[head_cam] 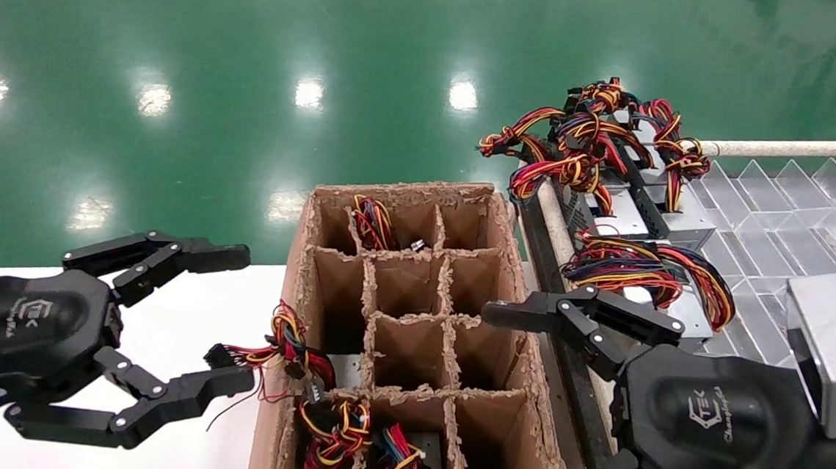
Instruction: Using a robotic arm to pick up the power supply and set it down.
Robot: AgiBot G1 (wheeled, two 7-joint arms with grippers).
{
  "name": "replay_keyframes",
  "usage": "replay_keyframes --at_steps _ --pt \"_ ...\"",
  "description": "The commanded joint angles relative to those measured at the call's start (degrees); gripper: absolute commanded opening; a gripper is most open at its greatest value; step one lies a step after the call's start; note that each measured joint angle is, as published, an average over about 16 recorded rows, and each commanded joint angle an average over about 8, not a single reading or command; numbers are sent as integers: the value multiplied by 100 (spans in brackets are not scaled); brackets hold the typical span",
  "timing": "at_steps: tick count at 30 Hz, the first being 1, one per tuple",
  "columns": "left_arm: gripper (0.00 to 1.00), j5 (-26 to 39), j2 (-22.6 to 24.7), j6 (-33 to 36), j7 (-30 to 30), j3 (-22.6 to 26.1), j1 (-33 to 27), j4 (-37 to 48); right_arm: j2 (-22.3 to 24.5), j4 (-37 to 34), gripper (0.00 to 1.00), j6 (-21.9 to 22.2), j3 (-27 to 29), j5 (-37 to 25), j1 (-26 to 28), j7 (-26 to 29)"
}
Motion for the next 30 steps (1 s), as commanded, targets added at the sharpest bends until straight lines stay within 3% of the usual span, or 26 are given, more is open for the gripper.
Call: replay_keyframes --at_steps 1,30 --pt "100 0 0 0 0 0 0 0 0 -4 100 4 0 -6 7 3" --pt "100 0 0 0 0 0 0 0 8 -28 100 38 -1 -68 52 17"
